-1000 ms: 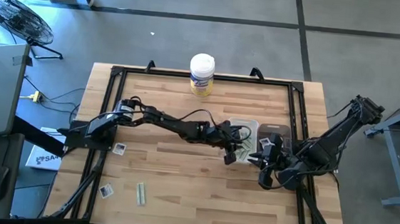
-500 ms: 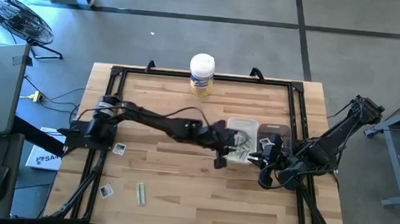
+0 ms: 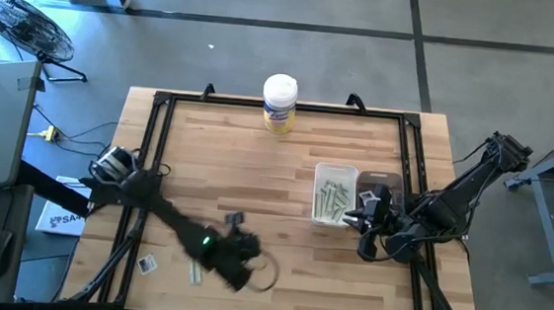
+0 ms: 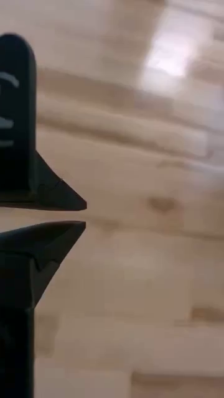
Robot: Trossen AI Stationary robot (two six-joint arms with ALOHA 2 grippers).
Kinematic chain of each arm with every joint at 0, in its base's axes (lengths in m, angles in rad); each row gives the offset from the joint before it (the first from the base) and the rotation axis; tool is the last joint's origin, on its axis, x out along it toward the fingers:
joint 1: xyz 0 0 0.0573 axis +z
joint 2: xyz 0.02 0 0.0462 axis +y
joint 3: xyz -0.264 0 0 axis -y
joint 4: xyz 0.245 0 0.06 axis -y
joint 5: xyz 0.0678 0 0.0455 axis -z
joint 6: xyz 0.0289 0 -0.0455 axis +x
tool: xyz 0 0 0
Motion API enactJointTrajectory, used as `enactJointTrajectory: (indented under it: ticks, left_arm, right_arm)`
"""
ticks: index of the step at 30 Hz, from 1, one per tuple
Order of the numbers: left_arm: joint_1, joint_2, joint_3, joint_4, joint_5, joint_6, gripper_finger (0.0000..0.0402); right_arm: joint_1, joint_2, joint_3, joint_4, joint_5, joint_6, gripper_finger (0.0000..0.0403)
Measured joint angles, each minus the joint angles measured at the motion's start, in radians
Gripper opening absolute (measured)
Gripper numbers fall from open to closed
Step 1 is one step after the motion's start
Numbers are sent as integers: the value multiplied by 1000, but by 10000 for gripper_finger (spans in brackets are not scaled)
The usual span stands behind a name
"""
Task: Pick & Place First Aid Supplies
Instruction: Put the green bandage pack into the white bin
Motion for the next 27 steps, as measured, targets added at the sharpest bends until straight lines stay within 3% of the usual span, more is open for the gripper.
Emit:
enactJointTrajectory:
  ticks: [4,11,19,27]
  left_arm:
    - [-137,-16,-60,-75,-16,-242,36]
    - [-316,-18,-102,-53,44,-546,58]
    - [-449,-19,-115,-45,59,-669,153]
    - [-527,-19,-296,159,43,-752,165]
  right_arm:
    - [-4,0,0,0,29,-4,71]
    - [-39,0,0,7,33,-53,71]
    - [-85,0,0,10,14,-87,71]
    - [-90,0,0,16,9,-80,71]
